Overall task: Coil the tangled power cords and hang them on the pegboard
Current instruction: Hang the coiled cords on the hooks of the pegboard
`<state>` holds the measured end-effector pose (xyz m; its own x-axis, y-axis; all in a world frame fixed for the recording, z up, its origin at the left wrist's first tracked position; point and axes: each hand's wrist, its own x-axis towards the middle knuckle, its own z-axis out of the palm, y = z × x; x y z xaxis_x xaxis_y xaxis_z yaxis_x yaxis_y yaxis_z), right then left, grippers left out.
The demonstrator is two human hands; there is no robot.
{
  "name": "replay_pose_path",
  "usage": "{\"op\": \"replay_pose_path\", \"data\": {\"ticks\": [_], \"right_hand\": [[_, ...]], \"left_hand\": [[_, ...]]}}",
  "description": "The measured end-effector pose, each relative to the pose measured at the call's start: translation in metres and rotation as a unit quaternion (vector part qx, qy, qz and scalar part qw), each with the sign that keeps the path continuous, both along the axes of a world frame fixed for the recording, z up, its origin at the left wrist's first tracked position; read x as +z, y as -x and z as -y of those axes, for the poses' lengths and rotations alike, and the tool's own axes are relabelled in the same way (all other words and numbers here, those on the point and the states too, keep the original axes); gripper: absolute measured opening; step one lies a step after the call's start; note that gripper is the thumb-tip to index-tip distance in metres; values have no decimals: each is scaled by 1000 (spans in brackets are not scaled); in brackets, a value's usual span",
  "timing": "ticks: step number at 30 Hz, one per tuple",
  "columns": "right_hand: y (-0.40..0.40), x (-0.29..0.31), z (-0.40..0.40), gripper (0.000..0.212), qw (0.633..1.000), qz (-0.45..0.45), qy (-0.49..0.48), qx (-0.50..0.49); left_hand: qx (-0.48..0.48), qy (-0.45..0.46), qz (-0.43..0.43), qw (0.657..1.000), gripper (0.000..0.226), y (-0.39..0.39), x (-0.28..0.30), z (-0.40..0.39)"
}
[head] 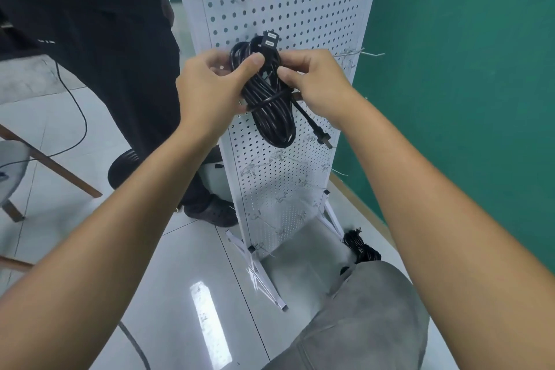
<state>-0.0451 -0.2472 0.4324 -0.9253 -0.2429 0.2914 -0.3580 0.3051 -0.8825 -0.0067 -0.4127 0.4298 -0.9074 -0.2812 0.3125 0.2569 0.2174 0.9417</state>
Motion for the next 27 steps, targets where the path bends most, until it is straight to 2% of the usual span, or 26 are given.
{"op": "replay_pose_path", "data": {"ticks": [3,6,11,15,19,23,27], "right_hand": [[1,-4,0,34,1000,28,-9,6],[-2,-14,-1,35,999,47,-6,13],[-6,-26,3,37,1000,21,-21,-8],[-10,-36,2,37,999,28,-26,-18],[-17,-44,-9,46,998,24,-27,-60],[-26,-51,-28,46,996,17,-30,-80],[-46,-62,-63,48,993,9,-64,-96]], "left_hand": [[16,8,14,1000,36,3,-6,5],[33,54,22,998,44,5,-14,8],[51,82,20,995,45,2,-26,6],[72,144,1,987,51,-8,-29,2],[101,209,-51,971,64,-23,-41,-3],[113,250,-111,955,52,-39,-52,-12],[44,263,-131,955,39,-56,-69,-40]]}}
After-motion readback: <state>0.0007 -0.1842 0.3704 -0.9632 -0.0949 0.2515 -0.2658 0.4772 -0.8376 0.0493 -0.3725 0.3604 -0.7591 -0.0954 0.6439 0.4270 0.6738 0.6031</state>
